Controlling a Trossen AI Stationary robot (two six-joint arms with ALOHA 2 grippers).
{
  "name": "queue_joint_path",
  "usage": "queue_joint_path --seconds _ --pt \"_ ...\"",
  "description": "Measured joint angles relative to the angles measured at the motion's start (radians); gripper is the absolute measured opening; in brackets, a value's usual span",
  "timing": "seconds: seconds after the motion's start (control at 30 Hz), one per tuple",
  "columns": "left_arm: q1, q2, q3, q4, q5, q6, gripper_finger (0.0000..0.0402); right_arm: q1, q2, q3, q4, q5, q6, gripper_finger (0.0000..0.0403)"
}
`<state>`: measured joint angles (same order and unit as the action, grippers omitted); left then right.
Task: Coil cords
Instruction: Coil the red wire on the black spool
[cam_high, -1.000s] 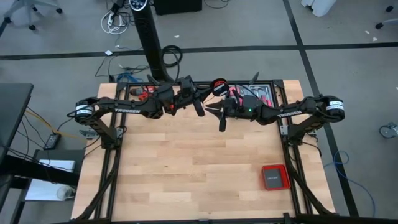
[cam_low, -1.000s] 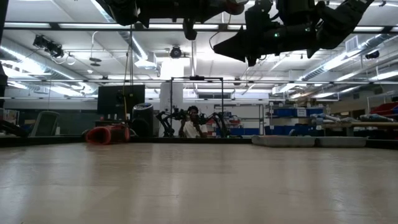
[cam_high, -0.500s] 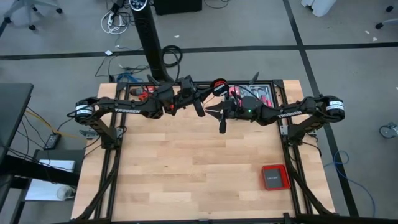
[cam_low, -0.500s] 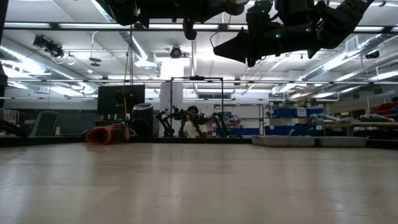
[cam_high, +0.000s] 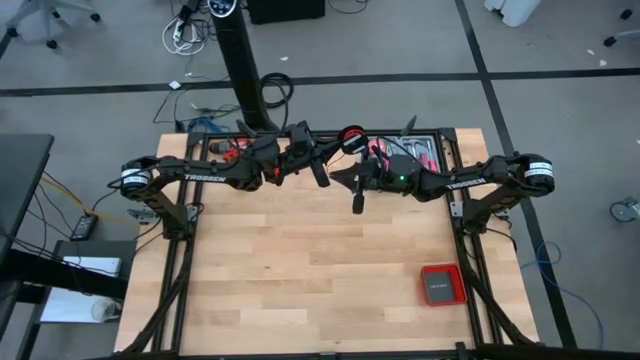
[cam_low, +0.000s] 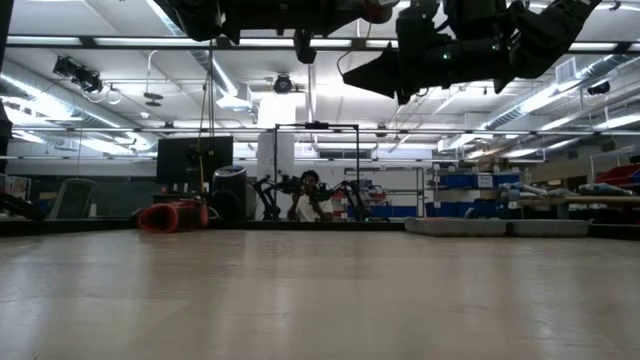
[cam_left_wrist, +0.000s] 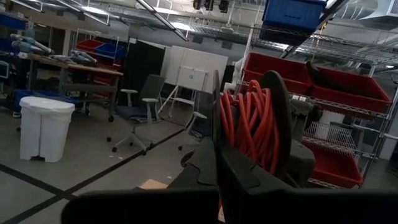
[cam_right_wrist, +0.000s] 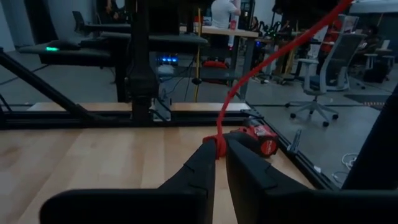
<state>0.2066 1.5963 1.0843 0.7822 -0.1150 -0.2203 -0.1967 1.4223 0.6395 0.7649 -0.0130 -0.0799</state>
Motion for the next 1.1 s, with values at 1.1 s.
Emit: queue_joint_path --seconds 1.1 --pt "-0.005 0.000 0.000 -0.002 0.009 0.005 0.0000 0.000 -0.001 0.000 0.012 -0.019 0.017 0.0074"
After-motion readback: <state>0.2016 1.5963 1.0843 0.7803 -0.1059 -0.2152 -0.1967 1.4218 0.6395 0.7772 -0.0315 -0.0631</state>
